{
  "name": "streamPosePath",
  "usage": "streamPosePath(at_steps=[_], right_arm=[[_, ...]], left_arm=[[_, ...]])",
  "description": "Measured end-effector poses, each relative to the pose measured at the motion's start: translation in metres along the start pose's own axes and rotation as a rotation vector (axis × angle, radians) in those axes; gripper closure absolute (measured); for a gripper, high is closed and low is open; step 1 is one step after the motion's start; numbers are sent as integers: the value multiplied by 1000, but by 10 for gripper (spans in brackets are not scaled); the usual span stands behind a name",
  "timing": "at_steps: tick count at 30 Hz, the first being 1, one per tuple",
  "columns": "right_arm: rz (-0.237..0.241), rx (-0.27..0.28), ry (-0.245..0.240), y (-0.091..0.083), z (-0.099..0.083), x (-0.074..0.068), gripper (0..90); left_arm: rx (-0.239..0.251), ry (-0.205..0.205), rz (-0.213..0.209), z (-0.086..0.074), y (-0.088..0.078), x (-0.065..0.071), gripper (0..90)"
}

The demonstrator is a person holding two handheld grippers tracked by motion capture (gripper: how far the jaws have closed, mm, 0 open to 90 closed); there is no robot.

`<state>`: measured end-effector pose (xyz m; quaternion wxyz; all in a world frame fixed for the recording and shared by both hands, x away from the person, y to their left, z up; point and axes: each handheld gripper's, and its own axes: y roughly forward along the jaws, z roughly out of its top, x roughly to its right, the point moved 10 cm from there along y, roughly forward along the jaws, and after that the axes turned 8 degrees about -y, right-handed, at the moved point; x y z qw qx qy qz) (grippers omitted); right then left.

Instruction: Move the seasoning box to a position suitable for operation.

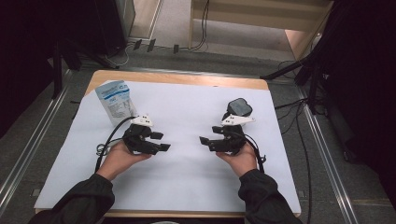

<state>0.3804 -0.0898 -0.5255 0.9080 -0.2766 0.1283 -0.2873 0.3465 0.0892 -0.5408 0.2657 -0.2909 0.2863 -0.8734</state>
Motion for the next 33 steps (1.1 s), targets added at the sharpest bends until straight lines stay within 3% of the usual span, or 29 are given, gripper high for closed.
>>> streamPosePath(at_steps=[5,9,12,20,28,33], right_arm=[[5,-4,4,-1,-2,2,303],[24,23,-2,-3,1,1,315],[39,28,-9,-5,2,-1,350],[51,32,-20,-9,0,-4,447],[-2,52,-8,-20,-2,5,507],[-27,51,4,-26,-5,11,524]], left_arm=[[-55,-1,-6,-7,-2,1,351],[-40,-10,-15,-5,-6,2,367],[-58,21,4,-8,-9,2,372],[-39,-5,22,-6,-15,-7,375],[-16,-18,48,-7,-24,-18,380],[9,-32,8,-3,-35,-15,380]])
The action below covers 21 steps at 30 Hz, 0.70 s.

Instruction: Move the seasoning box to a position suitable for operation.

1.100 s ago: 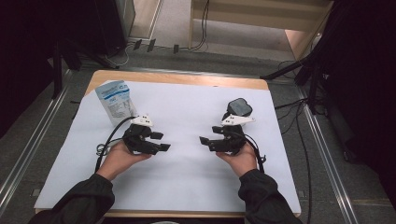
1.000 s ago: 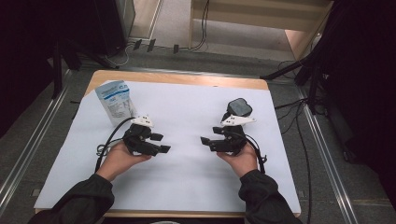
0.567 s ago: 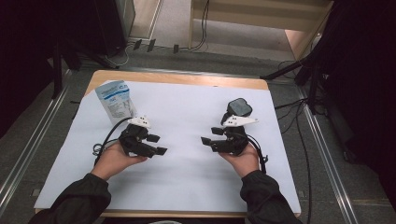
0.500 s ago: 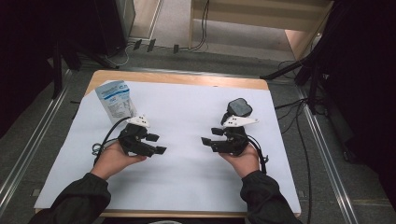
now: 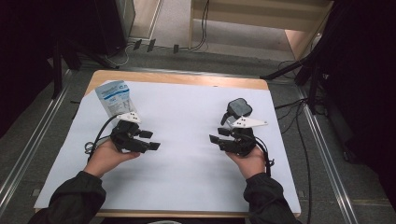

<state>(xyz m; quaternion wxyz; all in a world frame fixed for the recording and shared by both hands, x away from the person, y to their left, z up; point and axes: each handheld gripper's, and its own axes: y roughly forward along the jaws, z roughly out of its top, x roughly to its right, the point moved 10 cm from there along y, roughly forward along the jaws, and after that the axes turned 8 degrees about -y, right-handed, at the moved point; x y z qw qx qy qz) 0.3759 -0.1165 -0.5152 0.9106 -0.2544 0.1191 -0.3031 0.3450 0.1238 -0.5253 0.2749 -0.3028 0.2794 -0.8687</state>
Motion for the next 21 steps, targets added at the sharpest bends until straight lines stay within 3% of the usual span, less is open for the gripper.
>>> streamPosePath(at_steps=[3,7,12,13,18,19,21], right_arm=[[-17,11,3,-3,0,3,522],[-35,1,44,-8,-1,9,499],[-75,30,57,-15,-3,24,473],[-81,28,69,-16,-5,27,478],[-91,43,87,-21,-6,33,487],[-122,47,82,-22,-7,38,488],[-131,39,94,-24,-8,42,499]], left_arm=[[13,8,6,2,-6,-1,374],[14,4,19,1,-10,-7,376],[28,-6,43,1,-12,-12,350],[38,-18,68,1,-13,-16,339],[31,-16,66,-1,-14,-17,340],[30,-16,58,-1,-14,-16,339],[33,-11,59,0,-13,-13,337]])
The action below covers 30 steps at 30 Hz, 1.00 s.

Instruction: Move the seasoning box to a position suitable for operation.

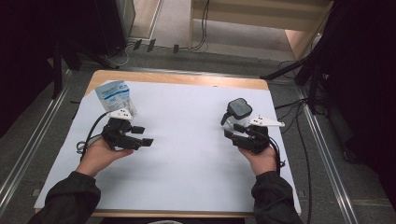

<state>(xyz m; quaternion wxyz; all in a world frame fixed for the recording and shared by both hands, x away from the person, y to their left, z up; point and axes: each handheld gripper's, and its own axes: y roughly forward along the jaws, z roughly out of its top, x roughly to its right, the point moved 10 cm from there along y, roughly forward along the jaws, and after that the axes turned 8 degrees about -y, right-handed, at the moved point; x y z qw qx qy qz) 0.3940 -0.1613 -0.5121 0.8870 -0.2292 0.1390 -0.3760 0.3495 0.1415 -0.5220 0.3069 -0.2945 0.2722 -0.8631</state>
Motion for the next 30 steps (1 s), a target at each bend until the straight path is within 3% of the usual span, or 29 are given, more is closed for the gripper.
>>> streamPosePath(at_steps=[6,12,18,20,23,26,30], right_arm=[[-22,-11,-6,1,1,14,411],[-39,-21,24,5,1,28,353],[-76,-25,40,8,-1,39,238],[-75,-16,70,9,-1,45,158],[-76,-32,72,10,-3,49,150],[-115,-60,68,15,-8,63,142],[-114,-58,67,21,-9,73,120]], left_arm=[[-6,8,3,-2,-1,3,337],[-17,2,-1,-4,0,7,321],[-18,15,0,-5,0,11,307],[-13,24,-13,-5,-1,14,315],[-14,39,-4,-5,-2,14,316],[0,36,-4,-5,-4,15,312],[8,24,10,-7,-6,13,307]])
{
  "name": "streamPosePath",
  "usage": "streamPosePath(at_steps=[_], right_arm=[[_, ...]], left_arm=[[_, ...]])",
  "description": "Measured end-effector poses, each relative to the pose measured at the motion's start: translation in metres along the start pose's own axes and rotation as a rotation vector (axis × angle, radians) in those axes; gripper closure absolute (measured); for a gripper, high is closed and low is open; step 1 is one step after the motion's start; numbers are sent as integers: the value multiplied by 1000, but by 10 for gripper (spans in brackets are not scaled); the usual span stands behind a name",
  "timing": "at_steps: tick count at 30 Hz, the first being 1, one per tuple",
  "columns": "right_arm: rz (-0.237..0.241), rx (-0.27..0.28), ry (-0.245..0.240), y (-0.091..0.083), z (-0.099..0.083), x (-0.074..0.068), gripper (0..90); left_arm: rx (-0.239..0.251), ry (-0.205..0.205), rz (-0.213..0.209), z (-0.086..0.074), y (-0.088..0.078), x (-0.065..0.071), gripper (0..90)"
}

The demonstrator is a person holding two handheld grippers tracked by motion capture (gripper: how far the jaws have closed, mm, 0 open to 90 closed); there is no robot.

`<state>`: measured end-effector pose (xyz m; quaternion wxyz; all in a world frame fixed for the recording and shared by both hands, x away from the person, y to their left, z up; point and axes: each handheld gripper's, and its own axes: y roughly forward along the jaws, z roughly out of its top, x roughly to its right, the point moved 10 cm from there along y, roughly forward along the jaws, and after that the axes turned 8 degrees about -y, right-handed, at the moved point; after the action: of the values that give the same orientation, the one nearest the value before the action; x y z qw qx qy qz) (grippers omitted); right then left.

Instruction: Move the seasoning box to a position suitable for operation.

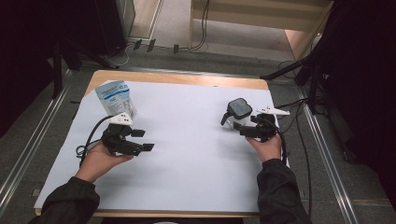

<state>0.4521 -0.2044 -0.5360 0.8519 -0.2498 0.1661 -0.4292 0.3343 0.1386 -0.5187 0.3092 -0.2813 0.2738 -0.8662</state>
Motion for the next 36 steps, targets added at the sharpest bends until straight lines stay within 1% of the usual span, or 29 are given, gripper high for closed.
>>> streamPosePath(at_steps=[2,3,4,6,8,9,12,14,17,20,23,24,28,31,33,34,36], right_arm=[[-2,-14,2,6,-2,4,117],[-2,-14,2,6,-2,4,117],[-20,-33,-6,12,-3,9,115],[-26,-38,-6,16,-4,12,115],[-25,-38,-8,17,-4,13,115],[-25,-32,-6,21,-3,16,117],[-33,-28,-25,26,-3,21,115],[-20,-25,-26,31,-3,21,115],[-26,-30,-42,37,-2,21,121],[-32,-40,-45,44,-2,20,120],[-39,-49,-40,50,-2,21,120],[-38,-46,-31,51,-2,21,117],[-23,-27,-24,54,-1,22,113],[-33,-26,-51,54,-1,22,128],[-49,-20,-74,54,0,21,141],[-58,-18,-93,53,1,22,146],[-65,-21,-97,53,1,21,149]], left_arm=[[-1,0,1,-1,0,0,306],[-6,-3,-3,-2,-1,0,306],[-5,-4,0,-2,-1,0,304],[-5,-5,5,-3,-2,0,304],[-3,-7,8,-4,-3,-1,303],[-3,-10,10,-5,-3,-1,303],[-7,-14,11,-7,-3,0,302],[-8,-12,20,-9,-4,-1,302],[-8,-16,19,-10,-5,-1,302],[-12,-21,21,-12,-5,0,302],[-10,-21,27,-14,-5,-1,302],[-13,-22,28,-15,-5,-1,303],[-13,-26,29,-17,-5,-1,303],[-12,-34,30,-18,-6,-2,303],[-9,-38,32,-18,-7,-2,304],[-9,-36,34,-18,-7,-3,304],[-9,-37,38,-18,-7,-3,304]])
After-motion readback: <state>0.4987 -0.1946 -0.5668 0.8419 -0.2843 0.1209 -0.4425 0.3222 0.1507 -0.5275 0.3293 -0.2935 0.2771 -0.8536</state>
